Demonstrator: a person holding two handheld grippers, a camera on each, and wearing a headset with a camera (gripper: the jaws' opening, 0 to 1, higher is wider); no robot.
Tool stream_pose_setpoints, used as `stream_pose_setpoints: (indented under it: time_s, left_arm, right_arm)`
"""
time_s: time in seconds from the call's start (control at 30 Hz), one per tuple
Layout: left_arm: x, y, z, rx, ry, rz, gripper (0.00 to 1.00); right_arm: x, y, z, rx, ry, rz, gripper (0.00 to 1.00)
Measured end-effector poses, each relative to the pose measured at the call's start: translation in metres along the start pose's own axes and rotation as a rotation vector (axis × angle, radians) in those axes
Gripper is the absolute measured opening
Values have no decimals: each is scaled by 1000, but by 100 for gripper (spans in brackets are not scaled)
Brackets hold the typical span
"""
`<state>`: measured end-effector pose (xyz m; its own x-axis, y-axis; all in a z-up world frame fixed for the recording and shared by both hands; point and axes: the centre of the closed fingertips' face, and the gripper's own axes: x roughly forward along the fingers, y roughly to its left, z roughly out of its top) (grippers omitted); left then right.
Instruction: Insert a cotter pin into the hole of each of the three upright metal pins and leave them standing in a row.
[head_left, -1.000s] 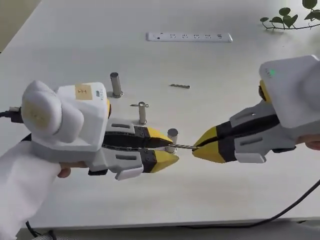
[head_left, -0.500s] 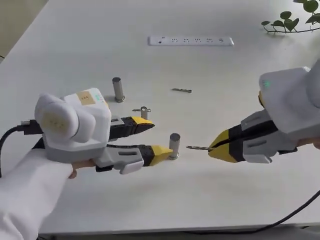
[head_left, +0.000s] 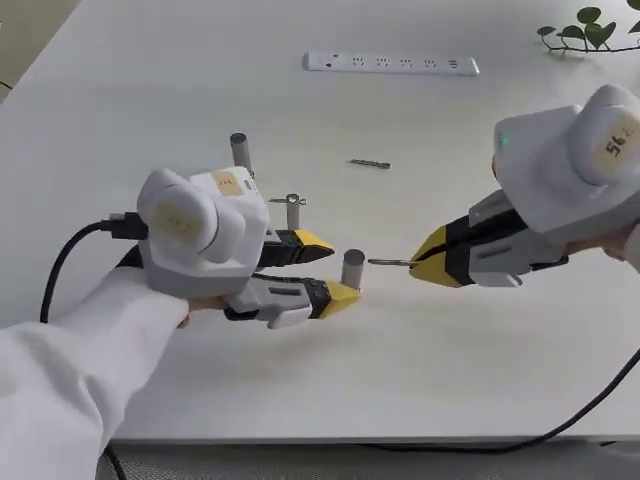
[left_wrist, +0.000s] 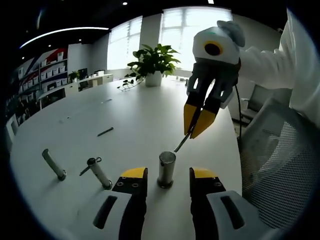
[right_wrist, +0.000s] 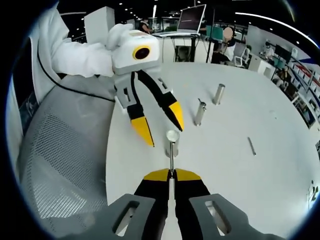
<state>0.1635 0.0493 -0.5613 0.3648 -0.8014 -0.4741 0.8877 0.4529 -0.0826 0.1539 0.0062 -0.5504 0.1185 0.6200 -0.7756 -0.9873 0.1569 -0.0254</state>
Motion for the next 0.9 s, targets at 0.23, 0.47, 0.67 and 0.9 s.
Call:
stream_pose_setpoints:
  time_s: [0.23, 0.47, 0.67, 0.9]
  left_arm:
    - [8, 0, -6, 3, 17, -23, 23]
    - [11, 3, -6, 0, 13, -24, 17]
    - [15, 3, -13, -16, 29, -43, 12]
    - [15, 1, -13, -8, 25, -51, 12]
  right_arm:
    - [4, -1, -5, -19, 21, 6, 0]
    - [7, -3, -5, -28, 22, 5, 0]
    - [7, -1, -6, -20, 11, 10, 0]
    - [5, 1, -4, -6, -14, 4, 0]
